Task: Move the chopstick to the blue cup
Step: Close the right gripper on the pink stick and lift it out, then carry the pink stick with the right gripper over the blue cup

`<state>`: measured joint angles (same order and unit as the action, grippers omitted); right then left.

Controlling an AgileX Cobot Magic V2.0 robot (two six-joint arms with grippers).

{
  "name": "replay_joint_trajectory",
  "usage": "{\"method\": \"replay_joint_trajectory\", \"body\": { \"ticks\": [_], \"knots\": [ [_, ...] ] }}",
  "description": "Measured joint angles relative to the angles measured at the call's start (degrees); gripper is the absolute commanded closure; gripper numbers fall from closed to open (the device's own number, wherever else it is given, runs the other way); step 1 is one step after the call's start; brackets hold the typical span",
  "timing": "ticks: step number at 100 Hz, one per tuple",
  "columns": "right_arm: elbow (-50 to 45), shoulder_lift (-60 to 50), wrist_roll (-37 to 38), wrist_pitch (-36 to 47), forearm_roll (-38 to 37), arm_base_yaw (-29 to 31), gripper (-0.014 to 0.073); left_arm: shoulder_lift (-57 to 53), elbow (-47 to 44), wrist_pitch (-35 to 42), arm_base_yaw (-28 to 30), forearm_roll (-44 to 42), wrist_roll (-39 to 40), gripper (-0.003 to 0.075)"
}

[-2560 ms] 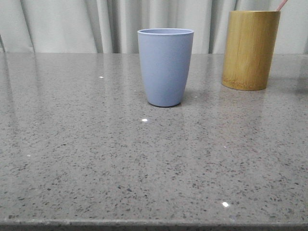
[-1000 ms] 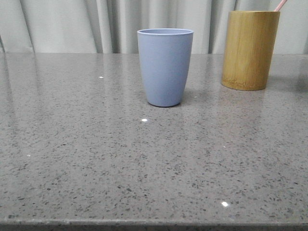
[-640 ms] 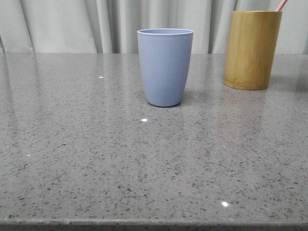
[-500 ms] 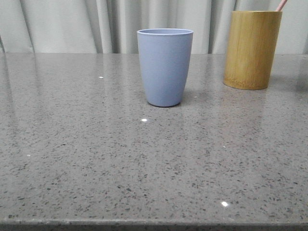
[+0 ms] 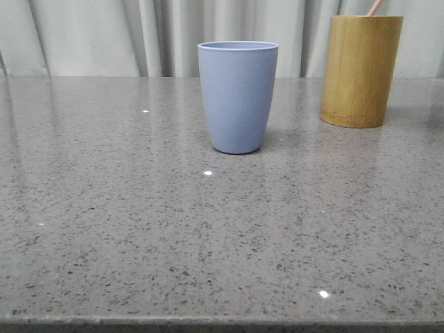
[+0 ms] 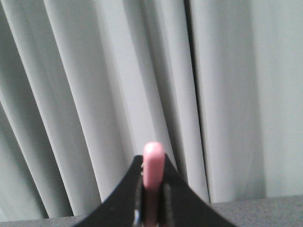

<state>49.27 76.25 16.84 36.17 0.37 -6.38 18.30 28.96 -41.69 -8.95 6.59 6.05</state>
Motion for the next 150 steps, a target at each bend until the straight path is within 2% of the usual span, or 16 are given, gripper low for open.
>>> {"method": "replay_joint_trajectory", "body": {
  "ticks": [15, 37, 50, 65, 98, 123, 150],
  "knots": [
    [7.6, -5.0, 0.0, -12.5, -3.9, 0.0, 0.0651, 0.0, 0.0, 0.0, 0.0, 0.0, 0.0, 0.0270],
    [19.8, -11.4, 0.0, -31.7, -4.9, -0.1, 0.0651, 0.0, 0.0, 0.0, 0.0, 0.0, 0.0, 0.0270],
    [22.9, -13.1, 0.0, -38.5, -4.9, -1.4, 0.0651, 0.0, 0.0, 0.0, 0.0, 0.0, 0.0, 0.0270],
    [23.1, -13.2, 0.0, -44.5, -4.4, -5.9, 0.0651, 0.0, 0.0, 0.0, 0.0, 0.0, 0.0, 0.0270],
    [23.2, -9.2, 0.0, -45.4, -4.1, -18.7, 0.0651, 0.0, 0.0, 0.0, 0.0, 0.0, 0.0, 0.0270],
    [23.2, -1.8, 0.0, -44.2, -4.1, -23.2, 0.0651, 0.0, 0.0, 0.0, 0.0, 0.0, 0.0, 0.0270],
    [23.2, 5.5, 0.0, -44.9, -4.1, -25.0, 0.0650, 0.0, 0.0, -0.1, 0.0, 0.0, 0.0, 0.0271]
  ]
}}
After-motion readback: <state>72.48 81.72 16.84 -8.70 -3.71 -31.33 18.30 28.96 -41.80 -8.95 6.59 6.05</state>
